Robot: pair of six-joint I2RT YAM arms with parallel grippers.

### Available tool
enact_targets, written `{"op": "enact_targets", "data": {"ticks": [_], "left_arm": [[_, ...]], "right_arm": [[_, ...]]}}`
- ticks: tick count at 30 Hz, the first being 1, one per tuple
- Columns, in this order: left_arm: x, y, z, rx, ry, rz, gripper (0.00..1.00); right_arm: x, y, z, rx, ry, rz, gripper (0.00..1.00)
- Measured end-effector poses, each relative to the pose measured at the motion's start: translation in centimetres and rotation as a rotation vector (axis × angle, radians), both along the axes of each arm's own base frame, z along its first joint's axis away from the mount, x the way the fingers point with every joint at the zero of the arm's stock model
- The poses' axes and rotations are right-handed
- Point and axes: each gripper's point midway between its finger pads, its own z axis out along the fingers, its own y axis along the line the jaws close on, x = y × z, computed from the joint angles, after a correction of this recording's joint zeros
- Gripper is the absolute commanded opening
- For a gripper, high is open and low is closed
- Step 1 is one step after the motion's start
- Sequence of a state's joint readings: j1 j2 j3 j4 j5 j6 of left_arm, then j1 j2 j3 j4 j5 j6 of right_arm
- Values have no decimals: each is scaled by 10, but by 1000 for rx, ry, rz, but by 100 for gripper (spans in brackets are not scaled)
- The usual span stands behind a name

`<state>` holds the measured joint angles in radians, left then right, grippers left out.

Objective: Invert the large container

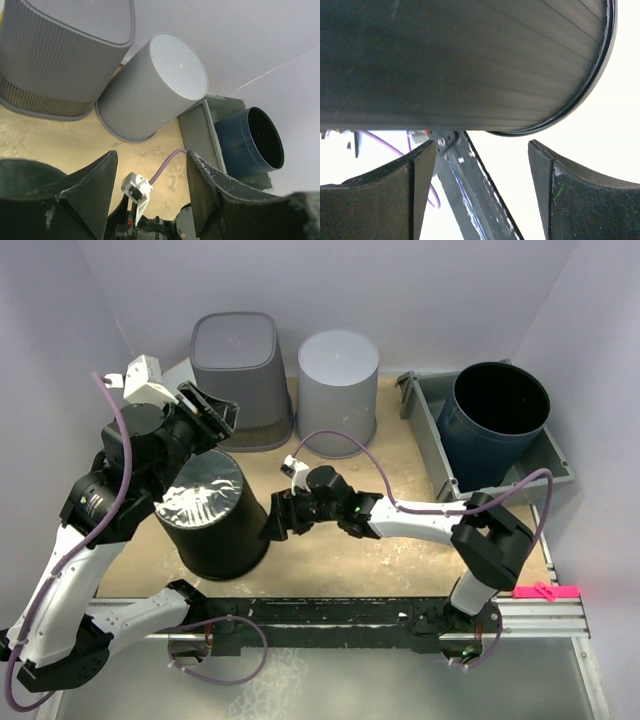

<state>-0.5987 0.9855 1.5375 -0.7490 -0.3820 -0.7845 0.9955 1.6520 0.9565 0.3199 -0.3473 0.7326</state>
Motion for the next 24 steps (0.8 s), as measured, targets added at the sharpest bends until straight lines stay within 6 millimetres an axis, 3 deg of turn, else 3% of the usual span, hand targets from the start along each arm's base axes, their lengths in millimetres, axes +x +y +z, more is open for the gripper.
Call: {"op": "enact_targets", "data": {"ticks": [5,8,11,14,16,18,20,23,24], "left_arm": [[-8,10,3,0,-9,20,54],[-10,11,5,-5,-16,21,54],[-11,11,6,-7,-17,19,54],[-11,11,3,-5,-13,18,54],[-11,11,1,-2,-9,18,54],[-11,12,0,1,-6,19,54],[-12,12,0,1,-6,19,54],[-12,12,-1,2,-7,15,55],[-11,10,-3,6,-4,10,55]], "right_arm": [[5,8,7,41,3,-29,76],[3,21,-1,43,14,-23,76],[-2,53,-14,26,32,19,76],[-2,100,-17,40,27,72,76],[-5,114,-16,43,24,98,77],[-7,109,-13,29,21,106,77],[1,89,-3,15,7,83,77],[34,35,18,-20,-32,-14,79],[54,6,29,-45,-71,-80,80]]}}
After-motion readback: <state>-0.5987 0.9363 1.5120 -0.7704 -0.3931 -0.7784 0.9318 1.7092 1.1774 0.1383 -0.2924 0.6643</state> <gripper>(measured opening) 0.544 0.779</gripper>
